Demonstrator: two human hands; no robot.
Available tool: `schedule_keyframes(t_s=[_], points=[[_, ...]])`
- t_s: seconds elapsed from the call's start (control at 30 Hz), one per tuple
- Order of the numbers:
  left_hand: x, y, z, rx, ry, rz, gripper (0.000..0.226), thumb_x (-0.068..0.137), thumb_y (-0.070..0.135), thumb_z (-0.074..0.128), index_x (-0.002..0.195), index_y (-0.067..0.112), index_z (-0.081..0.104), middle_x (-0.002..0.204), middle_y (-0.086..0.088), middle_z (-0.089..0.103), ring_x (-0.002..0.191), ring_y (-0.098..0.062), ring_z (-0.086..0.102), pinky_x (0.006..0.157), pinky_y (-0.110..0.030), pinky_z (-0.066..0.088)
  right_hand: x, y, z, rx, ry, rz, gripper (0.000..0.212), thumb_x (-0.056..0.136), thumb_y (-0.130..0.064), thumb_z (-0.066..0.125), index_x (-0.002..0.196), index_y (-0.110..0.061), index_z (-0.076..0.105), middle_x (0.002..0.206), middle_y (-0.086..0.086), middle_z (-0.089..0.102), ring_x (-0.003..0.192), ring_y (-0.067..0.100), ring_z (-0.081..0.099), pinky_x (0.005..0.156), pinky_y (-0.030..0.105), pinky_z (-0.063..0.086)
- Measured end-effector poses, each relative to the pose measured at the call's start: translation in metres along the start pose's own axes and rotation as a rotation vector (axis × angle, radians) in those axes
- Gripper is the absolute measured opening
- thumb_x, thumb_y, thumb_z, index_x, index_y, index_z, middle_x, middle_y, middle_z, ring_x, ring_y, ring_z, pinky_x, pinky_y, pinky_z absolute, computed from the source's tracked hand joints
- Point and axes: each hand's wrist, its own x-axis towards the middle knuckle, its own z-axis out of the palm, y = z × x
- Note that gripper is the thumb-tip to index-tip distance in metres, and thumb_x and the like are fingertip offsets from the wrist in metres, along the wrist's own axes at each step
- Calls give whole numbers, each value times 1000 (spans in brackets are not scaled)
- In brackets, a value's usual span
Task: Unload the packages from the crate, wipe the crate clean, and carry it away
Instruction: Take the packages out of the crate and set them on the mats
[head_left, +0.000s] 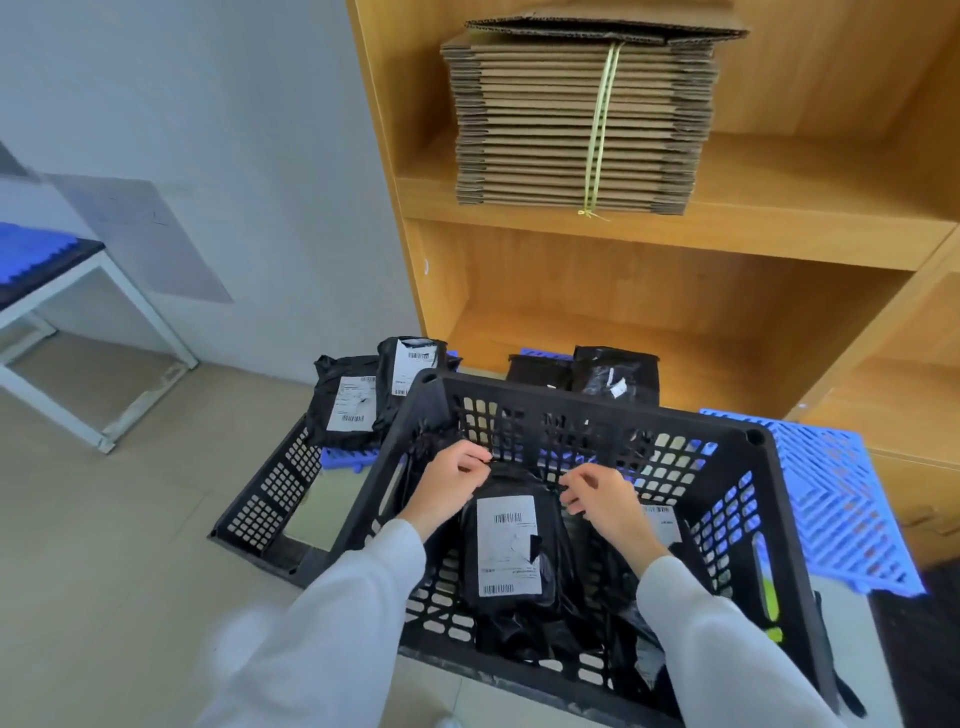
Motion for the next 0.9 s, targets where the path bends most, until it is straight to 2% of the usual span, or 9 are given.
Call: schedule_keyframes(t_s=[0.13,0.2,0.33,0.47,0.53,0.6,0.67,0.73,0.9], points=[[9,-21,8,-53,-40,-247,21,99,18,58,120,19,60,113,-6,66,101,-20,65,96,-42,55,11,24,16,21,-75,104,16,102,-28,55,96,-23,69,88,0,76,76,16,69,71,27,51],[14,-32,12,27,-88,-331,32,100,23,58,131,16,54,115,-8,63,102,-23,62,95,-42,54,16,32,22,22,-125,160,14,101,-28,56,96,-23,68,94,2,75,79,16,68,74,29,51],[24,-53,18,332,-237,-371,56,100,30,59,150,10,39,147,-11,50,132,-28,51,98,-32,42,25,42,36,34,-172,264,14,99,-30,55,104,-22,65,106,7,70,88,19,66,71,31,51],[31,-58,28,337,-304,-432,54,99,30,58,146,9,43,148,-8,51,132,-25,51,108,-34,42,32,53,51,13,-258,354,45,96,-38,60,136,-17,58,105,-4,63,102,21,60,98,42,48],[36,-64,36,309,-323,-459,58,98,25,58,150,9,39,150,-8,50,135,-25,50,111,-33,41,34,58,59,12,-312,377,56,91,-45,61,140,-18,56,125,-2,65,109,18,62,95,40,50],[42,-72,43,297,-310,-478,63,96,23,59,153,8,37,150,-8,50,135,-25,50,112,-36,42,33,57,66,4,-347,406,68,89,-48,60,147,-15,47,142,1,55,117,20,58,87,34,51],[42,-72,47,245,-315,-513,53,97,23,57,146,9,43,139,-3,55,124,-24,54,105,-35,46,32,54,70,1,-332,373,44,99,-33,56,138,-11,53,133,3,58,108,18,58,75,25,47],[43,-69,50,153,-315,-577,41,100,23,55,139,15,48,127,-3,56,115,-26,53,97,-35,47,36,56,74,24,-327,331,27,101,-21,56,124,-12,66,120,1,67,102,16,63,72,23,47],[48,-68,44,-107,-261,-695,58,95,29,66,144,14,39,149,-13,48,132,-41,49,102,-47,50,35,56,73,148,-321,323,23,98,-15,61,115,-15,76,113,-3,75,102,12,69,73,18,47]])
